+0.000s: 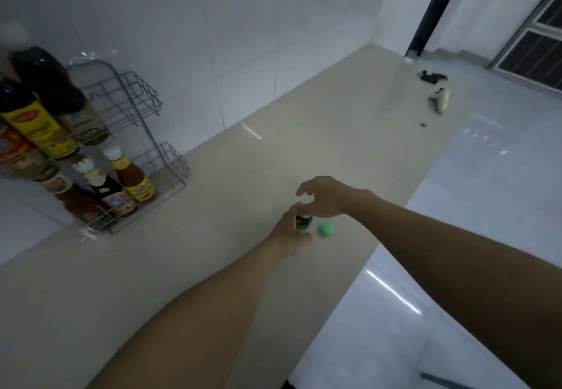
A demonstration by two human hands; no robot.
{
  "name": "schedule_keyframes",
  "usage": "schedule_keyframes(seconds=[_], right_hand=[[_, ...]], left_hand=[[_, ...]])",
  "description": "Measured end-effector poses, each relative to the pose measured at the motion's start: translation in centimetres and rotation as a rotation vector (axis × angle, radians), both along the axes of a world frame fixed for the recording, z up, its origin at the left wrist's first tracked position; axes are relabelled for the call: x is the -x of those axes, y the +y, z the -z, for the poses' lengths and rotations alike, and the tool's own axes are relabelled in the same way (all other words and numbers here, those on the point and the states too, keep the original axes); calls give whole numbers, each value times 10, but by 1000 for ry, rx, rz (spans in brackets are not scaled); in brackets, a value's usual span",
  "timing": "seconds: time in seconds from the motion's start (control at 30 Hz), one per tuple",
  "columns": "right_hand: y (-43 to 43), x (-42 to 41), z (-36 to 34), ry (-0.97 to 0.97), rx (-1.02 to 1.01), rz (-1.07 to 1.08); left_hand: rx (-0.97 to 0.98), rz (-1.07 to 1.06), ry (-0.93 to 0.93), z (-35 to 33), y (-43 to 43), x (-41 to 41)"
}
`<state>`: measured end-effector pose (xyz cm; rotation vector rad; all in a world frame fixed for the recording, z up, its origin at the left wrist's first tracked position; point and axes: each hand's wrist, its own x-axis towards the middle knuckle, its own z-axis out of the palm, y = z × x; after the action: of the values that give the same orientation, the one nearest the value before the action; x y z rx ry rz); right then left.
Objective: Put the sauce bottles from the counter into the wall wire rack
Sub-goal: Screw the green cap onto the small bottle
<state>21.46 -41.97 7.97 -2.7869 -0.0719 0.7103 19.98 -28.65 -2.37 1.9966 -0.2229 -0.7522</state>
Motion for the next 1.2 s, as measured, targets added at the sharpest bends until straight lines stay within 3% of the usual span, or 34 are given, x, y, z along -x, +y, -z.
schedule_keyframes(seconds=[0.13,0.4,0.63,0.73,0.8,0.87,0.97,1.07,1.2], right_hand=[[-2,14,23,-16,-35,9],[-1,10,39,-104,-121,2],[-3,4,39,-5,-409,145],[-20,7,72,-25,-157,175],[-29,14,98,68,50,184],[-30,25,121,133,118,205],[-27,32,141,62,139,178],[-15,19,129,-9,19,150],[26,-16,59,-158,-351,210]], left_hand=[[-59,-96,-129,12,-12,0],[-33,-201,-167,18,-10,5],[57,-490,-219,1,12,4],[55,-628,-251,-11,21,2],[45,-705,-295,-18,28,0],[22,-754,-345,-23,34,0],[5,-826,-388,-32,44,0],[-19,-872,-405,-39,55,1],[-78,-928,-396,-50,68,-1]])
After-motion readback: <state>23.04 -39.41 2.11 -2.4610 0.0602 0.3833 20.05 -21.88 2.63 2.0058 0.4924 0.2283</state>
